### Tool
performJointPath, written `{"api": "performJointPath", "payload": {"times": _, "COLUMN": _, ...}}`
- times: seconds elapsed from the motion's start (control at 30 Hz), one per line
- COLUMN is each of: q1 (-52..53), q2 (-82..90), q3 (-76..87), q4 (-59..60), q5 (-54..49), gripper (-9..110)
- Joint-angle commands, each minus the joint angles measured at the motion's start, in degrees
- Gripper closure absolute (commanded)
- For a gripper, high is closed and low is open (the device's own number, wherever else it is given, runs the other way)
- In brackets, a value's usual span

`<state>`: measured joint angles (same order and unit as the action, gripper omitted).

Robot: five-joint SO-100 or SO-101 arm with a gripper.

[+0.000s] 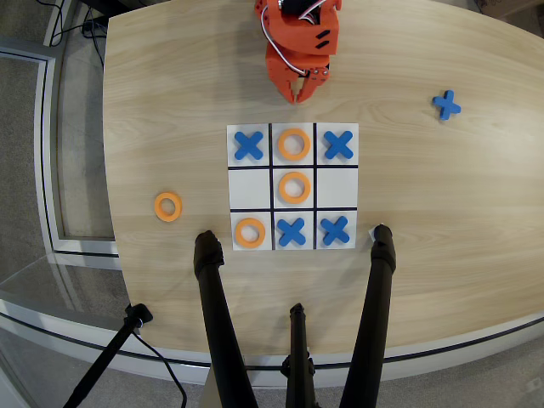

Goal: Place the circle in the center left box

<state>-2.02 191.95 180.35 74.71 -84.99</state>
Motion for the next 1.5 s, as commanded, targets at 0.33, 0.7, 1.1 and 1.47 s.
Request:
{"api": "performJointPath", "payload": {"times": 0.33, "q1": 5.2, "q2": -20.4, "q3": -28.5, "q4": 4.3, "q5": -0.5, "gripper": 88}}
{"api": "performJointPath", "payload": {"times": 0.7, "q1": 21.7, "q2": -57.7, "q3": -62.1, "q4": -12.9, "q5": -0.6, "gripper": 78}}
{"api": "performJointPath", "payload": {"times": 1.1, "q1": 33.3, "q2": -94.0, "q3": -88.9, "q4": -19.2, "q5": -7.6, "gripper": 77}}
{"api": "performJointPath", "payload": {"times": 1.47, "q1": 37.1, "q2": -120.8, "q3": -108.7, "q4": -14.9, "q5": -16.1, "gripper": 77}}
